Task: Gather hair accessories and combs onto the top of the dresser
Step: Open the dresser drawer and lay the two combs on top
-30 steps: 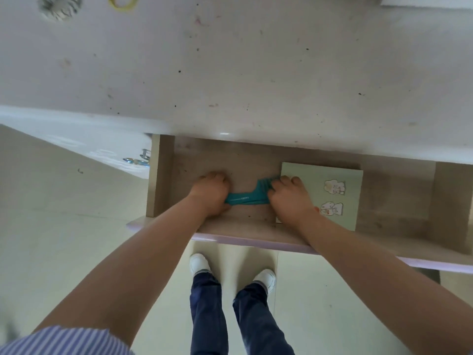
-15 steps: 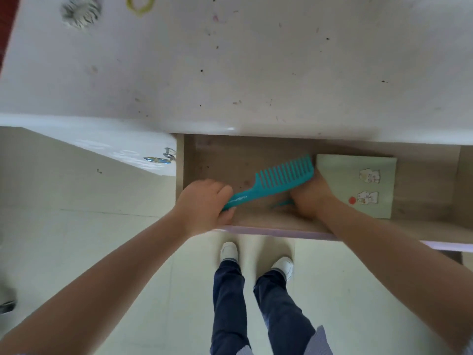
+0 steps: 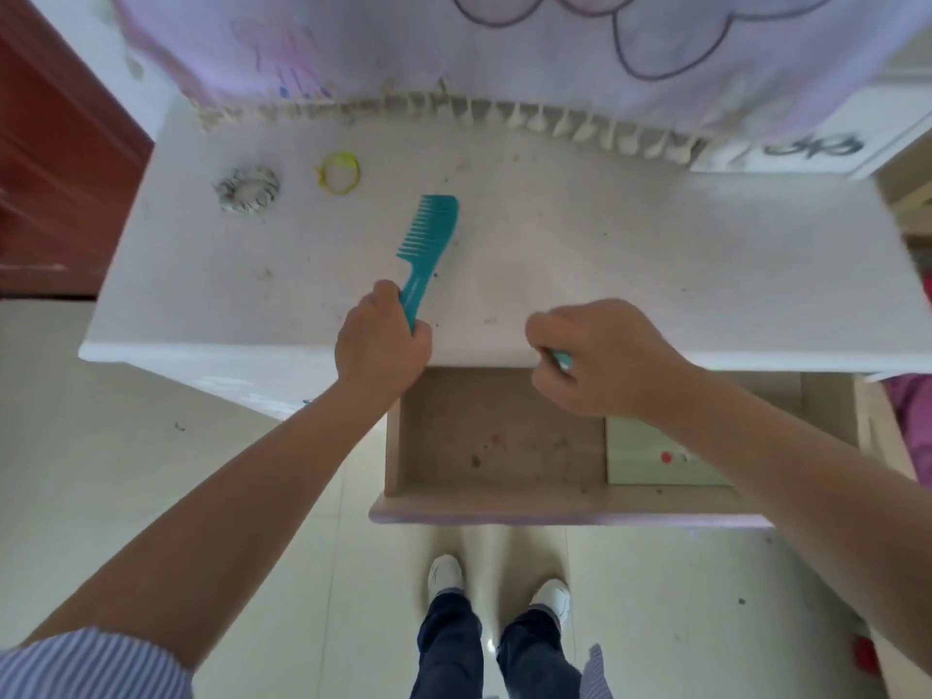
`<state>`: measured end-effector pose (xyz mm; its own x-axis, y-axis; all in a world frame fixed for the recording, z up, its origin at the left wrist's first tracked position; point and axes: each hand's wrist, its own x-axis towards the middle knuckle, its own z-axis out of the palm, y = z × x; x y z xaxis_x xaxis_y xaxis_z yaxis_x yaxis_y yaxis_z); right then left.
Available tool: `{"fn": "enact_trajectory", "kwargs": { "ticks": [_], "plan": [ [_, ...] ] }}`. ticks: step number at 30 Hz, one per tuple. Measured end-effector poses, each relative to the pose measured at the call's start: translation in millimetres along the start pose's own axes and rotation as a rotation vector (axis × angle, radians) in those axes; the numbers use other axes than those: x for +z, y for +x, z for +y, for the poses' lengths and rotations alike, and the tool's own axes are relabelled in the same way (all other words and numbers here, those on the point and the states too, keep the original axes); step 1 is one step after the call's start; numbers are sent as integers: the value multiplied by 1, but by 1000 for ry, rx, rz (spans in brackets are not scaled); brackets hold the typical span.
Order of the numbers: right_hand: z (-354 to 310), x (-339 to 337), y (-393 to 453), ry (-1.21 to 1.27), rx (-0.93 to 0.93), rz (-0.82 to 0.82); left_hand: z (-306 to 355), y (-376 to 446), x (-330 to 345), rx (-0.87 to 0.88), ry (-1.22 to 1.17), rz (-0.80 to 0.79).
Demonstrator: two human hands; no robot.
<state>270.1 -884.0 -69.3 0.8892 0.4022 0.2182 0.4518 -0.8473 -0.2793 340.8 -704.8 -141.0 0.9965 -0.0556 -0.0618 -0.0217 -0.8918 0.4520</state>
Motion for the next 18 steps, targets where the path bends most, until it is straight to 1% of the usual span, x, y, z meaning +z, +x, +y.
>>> {"fn": "enact_trajectory", "kwargs": {
  "ticks": [2, 4, 5, 8, 11, 12, 15, 18],
  "plan": [
    [-2, -8, 19, -34, -10, 105, 2, 14, 1, -40, -11, -13],
    [6, 1, 33, -138, 44, 150, 0, 21, 7, 11, 70, -55],
    [12, 12, 38, -187, 86, 122, -3, 23, 11, 59, 142, -77],
    [31, 55, 39, -242, 224, -69, -21, 22, 23, 189, 367, -122],
    [44, 101, 33, -234, 399, -179, -42, 18, 35, 258, 382, -192],
    [44, 112, 31, -187, 451, -199, -47, 18, 37, 270, 359, -212],
    [45, 127, 32, -112, 598, -163, -50, 22, 40, 361, 339, -260],
    [48, 124, 32, -52, 625, -141, -43, 30, 38, 452, 364, -333]
  ]
}}
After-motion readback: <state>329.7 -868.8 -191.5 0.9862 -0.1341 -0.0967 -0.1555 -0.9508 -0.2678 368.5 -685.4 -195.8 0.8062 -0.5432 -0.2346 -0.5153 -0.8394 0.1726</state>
